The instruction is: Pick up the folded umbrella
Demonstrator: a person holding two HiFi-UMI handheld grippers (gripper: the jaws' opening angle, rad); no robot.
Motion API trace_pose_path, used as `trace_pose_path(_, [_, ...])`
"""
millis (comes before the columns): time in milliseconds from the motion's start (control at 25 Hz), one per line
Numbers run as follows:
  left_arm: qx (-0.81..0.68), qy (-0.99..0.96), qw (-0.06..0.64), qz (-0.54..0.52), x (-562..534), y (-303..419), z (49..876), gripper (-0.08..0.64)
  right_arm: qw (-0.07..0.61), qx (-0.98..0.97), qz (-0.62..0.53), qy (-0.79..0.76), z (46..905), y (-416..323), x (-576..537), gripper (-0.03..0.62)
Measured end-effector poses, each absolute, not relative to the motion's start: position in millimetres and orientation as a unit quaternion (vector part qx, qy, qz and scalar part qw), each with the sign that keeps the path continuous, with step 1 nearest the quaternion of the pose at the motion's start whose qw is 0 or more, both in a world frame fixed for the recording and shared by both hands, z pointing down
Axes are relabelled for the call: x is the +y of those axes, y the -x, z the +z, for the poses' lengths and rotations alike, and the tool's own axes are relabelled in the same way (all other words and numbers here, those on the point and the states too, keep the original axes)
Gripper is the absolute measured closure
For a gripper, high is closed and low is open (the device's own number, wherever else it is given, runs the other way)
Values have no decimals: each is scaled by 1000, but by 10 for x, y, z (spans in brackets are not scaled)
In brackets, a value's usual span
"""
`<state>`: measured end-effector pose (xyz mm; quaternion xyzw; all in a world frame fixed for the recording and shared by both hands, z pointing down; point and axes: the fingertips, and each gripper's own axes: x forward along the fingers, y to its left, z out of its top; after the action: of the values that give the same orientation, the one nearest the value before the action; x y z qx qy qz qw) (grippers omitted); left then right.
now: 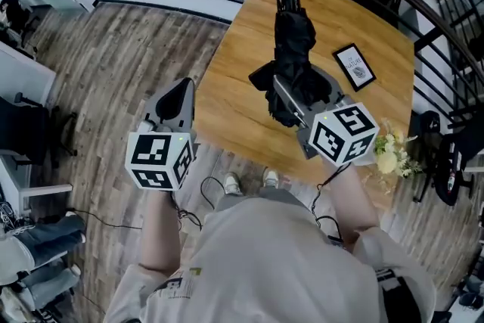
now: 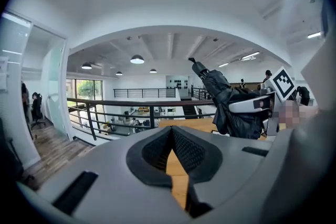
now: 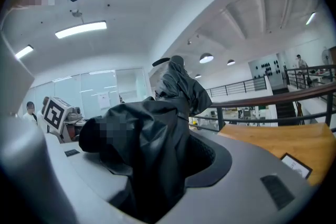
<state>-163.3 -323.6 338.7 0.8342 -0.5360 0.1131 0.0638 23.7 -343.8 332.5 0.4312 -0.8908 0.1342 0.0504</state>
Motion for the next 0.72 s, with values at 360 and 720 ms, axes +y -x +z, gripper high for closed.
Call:
trace_pose_path(360, [-543, -836, -20, 75, -2934, 1541, 2652, 543, 1, -897, 33, -441, 2500, -368, -3018, 330])
trace_pose_path(720, [-540, -835, -81, 73, -2691, 1517, 2505, 543, -30, -884, -17, -466, 2221, -469, -2796, 327])
